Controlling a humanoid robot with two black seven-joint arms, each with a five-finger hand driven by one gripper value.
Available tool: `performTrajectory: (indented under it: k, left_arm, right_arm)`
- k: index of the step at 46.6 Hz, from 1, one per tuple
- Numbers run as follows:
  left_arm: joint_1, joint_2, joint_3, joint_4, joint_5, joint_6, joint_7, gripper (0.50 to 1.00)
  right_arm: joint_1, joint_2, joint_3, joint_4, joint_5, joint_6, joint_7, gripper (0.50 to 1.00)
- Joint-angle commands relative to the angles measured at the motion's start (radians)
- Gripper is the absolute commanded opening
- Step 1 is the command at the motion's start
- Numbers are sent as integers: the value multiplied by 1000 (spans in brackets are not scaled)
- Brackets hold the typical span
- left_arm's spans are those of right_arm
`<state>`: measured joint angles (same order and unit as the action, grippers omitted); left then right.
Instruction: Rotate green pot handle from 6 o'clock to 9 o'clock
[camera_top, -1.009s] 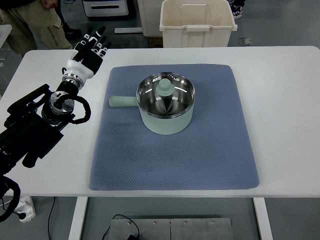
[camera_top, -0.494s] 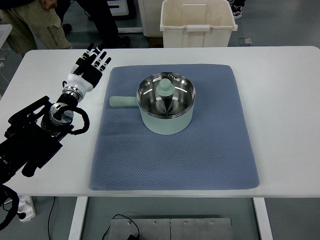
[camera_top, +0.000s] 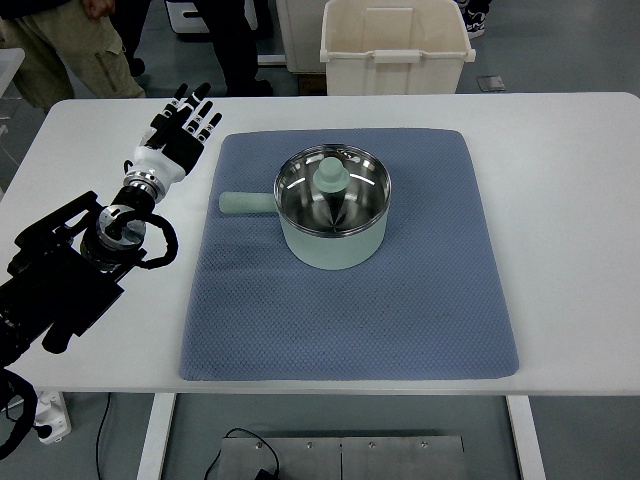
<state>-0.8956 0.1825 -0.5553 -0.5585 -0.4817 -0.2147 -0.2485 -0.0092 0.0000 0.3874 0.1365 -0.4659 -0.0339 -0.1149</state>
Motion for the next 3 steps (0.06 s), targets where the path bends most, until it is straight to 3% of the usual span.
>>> performTrajectory:
  k: [1,3]
  left_arm:
    - [1,0,0,0,0,0,0,1000]
    - [1,0,0,0,0,0,0,1000]
  right_arm:
    - [0,0,1,0,1,-3,0,1000]
    - [0,0,2,0,1,-3,0,1000]
